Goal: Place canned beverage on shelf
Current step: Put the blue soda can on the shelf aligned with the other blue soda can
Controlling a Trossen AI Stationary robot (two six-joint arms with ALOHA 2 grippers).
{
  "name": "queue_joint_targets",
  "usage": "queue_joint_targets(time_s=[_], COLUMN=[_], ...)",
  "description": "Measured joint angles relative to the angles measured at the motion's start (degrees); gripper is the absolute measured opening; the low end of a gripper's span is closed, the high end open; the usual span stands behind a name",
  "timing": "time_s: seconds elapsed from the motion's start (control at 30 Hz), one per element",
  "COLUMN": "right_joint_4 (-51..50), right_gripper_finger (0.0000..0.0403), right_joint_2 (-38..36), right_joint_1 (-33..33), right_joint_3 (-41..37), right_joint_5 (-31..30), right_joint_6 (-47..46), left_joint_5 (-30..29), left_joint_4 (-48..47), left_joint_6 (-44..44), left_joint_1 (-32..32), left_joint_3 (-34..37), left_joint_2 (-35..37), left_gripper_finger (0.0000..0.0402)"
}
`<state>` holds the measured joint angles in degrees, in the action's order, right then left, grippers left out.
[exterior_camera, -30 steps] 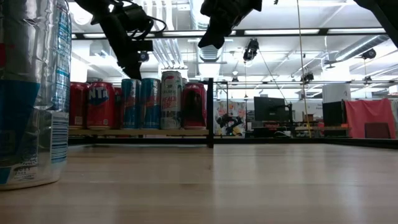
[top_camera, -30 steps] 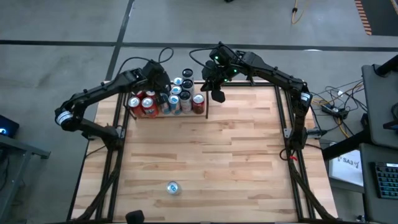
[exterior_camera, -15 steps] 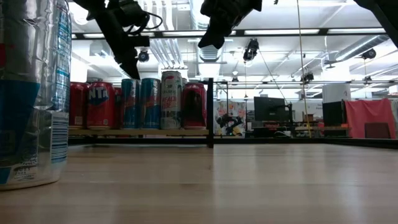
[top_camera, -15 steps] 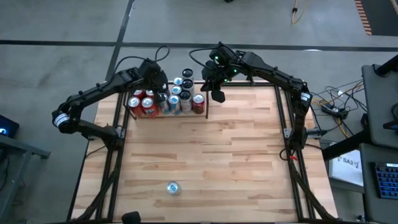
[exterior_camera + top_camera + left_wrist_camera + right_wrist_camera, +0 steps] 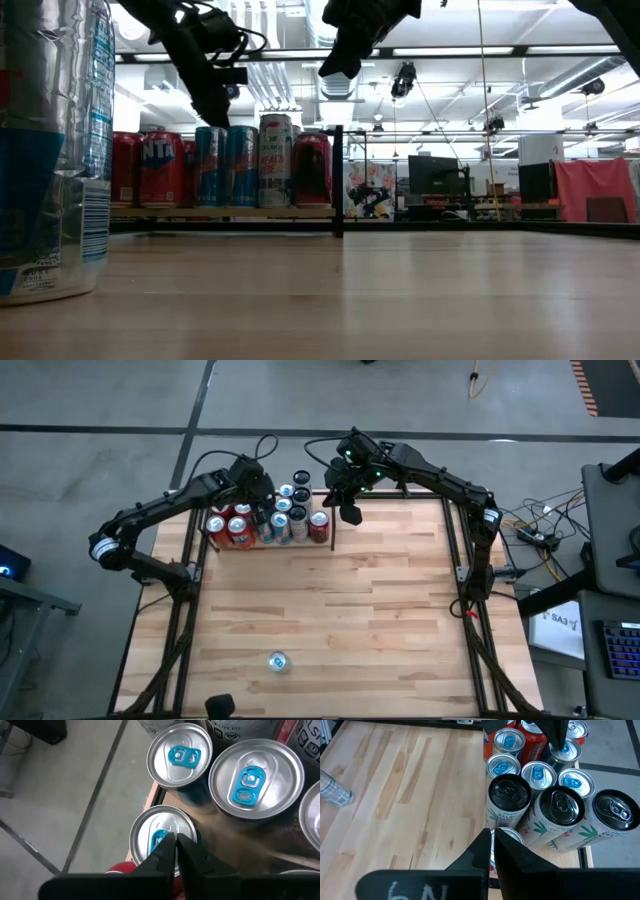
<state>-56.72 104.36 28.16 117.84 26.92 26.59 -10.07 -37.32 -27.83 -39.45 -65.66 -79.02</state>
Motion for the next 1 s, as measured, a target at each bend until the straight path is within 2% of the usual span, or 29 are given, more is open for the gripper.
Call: queue_joint_targets(time_s=[1.0], right_joint_4=[0.0], right_gripper_finger=[0.0009], right_joint_2=[0.0], right_joint_1=[0.0], right_joint_3=[0.0], right_joint_5=[0.0], right_joint_6=[-0.1], left_joint_5=[0.1], left_joint_4=[2.7], left_joint_6=[-0.2], left_joint_1=[-0.7], left_joint_3=[0.0], left_joint_2=[-0.8], left_gripper_finger=[0.0000])
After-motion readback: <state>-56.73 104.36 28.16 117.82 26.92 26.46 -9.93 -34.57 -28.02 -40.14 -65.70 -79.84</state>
